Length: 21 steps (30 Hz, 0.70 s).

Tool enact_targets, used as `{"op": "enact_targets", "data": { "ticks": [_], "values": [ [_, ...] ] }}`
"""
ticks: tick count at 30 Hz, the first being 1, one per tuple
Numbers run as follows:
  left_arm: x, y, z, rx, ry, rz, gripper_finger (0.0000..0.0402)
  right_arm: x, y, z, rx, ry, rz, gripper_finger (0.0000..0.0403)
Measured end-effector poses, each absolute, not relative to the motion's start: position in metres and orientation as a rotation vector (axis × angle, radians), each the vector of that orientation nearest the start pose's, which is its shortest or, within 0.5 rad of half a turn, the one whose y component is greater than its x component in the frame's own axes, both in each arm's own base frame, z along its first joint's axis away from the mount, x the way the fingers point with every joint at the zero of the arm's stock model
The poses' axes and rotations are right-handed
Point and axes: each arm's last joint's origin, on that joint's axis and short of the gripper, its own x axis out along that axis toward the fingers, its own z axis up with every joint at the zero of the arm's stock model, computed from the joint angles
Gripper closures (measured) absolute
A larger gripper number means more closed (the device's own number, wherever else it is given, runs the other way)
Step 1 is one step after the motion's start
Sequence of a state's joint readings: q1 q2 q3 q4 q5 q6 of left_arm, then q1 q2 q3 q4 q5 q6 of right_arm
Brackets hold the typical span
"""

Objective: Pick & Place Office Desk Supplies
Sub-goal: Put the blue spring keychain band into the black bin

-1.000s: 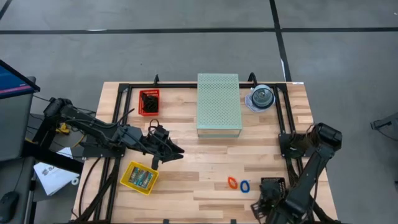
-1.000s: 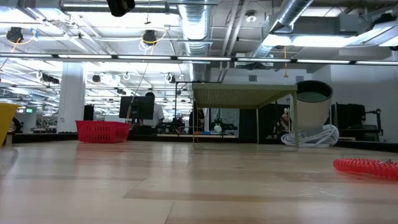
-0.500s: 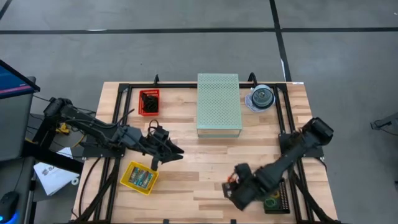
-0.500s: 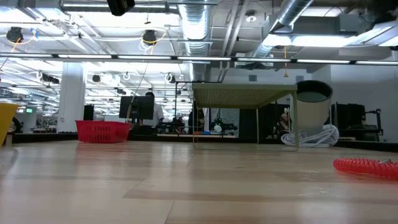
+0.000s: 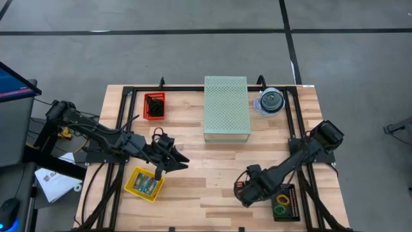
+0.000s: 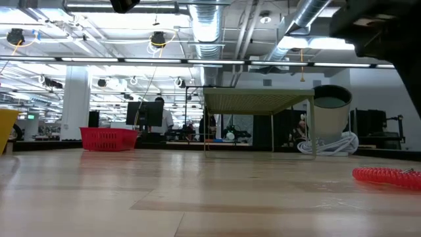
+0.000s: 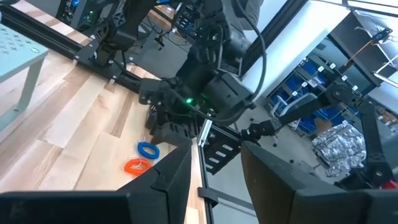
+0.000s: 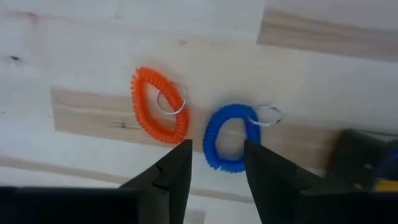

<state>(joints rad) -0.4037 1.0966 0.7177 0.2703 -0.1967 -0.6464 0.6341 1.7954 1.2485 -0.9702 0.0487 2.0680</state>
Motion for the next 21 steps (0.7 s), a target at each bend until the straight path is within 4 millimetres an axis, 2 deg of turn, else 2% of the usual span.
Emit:
{"op": "enact_targets", "data": {
  "ticks": [12,21],
  "values": [
    [0.227,-0.092,0.293,-0.6,0.167,-0.169,0.0266,0.245,0.2,0.158,1.199,1.194,-1.079,0.0276],
    [0.227,-0.092,0.293,-0.6,0.167,-0.169,0.0266,0.239,0.196,0.143,1.195,1.213,-1.097,0.0276]
  ]
}}
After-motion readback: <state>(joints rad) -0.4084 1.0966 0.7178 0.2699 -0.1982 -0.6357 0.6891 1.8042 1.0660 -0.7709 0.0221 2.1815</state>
